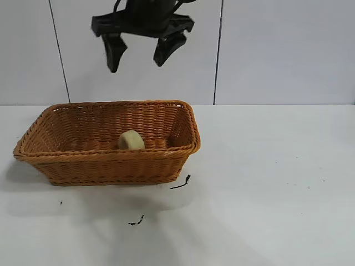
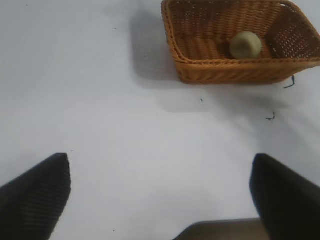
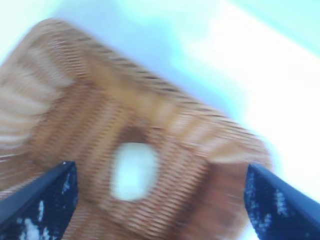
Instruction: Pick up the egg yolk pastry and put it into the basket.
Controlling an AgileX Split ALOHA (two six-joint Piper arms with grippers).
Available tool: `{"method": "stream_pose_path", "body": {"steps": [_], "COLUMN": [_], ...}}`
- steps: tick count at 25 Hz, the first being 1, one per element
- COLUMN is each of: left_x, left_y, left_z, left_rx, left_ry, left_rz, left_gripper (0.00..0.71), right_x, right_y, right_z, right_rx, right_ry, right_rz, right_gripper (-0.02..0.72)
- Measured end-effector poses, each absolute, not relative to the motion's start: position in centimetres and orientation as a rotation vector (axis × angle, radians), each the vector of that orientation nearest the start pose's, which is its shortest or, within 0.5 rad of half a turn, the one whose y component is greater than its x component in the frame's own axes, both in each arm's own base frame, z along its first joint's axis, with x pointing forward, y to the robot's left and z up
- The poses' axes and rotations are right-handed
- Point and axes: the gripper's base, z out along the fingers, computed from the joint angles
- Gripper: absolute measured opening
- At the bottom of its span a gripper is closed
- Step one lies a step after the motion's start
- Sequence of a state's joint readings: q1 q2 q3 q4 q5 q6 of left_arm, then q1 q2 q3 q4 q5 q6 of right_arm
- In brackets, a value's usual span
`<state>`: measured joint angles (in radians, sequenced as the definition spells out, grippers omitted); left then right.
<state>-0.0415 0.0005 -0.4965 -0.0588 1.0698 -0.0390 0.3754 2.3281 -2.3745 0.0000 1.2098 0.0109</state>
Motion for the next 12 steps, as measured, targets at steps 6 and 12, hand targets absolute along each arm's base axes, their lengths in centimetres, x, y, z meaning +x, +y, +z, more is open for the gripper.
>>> {"method": "stream_pose_path", "body": {"steps": [6, 12], "left_x": [-0.5, -0.5], "left_y": [-0.4, -0.4], "left_z": [27.6, 27.6], "left_rx": [0.006, 0.006], "left_ry": [2.058, 2.058], "left_rz": [-0.120, -0.120], "left_gripper": [0.695, 0.695], "right_x": [50.1, 50.4], "right_y": [9.8, 3.7], "right_z": [27.8, 29.5], "right_rx": [-0.256, -0.097], "right_ry": [2.635, 2.611], "right_rz": [0.065, 0.026], "right_gripper": [0.626, 0.626]}}
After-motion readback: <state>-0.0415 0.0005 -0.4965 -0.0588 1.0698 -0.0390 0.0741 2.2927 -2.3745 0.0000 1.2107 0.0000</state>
